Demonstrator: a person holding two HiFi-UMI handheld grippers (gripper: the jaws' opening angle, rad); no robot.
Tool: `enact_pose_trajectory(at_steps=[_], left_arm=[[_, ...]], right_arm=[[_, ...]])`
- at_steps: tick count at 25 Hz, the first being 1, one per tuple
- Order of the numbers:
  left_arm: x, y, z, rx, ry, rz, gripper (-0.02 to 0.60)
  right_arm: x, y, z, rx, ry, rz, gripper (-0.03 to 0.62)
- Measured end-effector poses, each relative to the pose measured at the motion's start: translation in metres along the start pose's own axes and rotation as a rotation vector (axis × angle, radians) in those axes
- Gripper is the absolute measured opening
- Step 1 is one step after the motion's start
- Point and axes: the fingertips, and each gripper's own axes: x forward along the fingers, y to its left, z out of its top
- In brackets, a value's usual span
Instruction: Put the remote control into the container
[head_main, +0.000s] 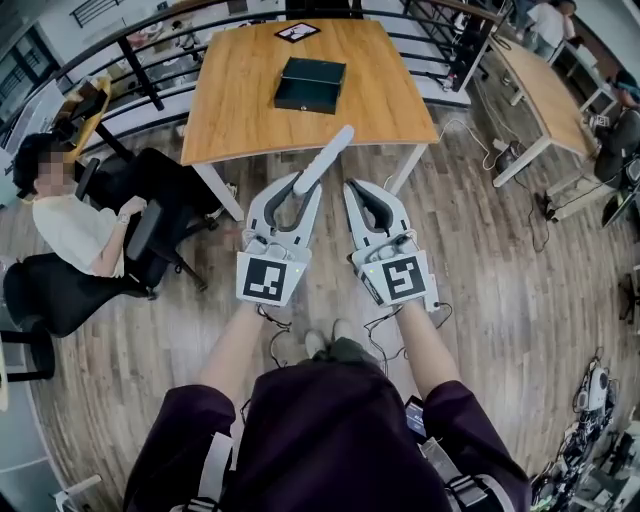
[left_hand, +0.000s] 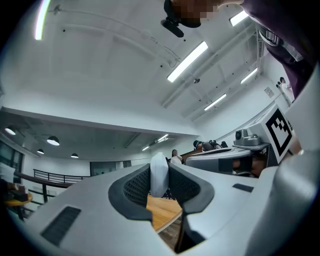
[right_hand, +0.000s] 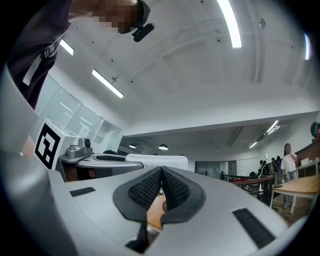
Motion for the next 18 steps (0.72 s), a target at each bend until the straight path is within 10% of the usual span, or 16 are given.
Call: enact_pose_trajectory(at_steps=[18], left_arm=[[0.056, 0.046, -0.056, -0.016, 0.022, 0.0, 0.104]], right_arm=[[0.062, -0.045, -0.047, 0.023, 0.015, -0.018, 0.018]])
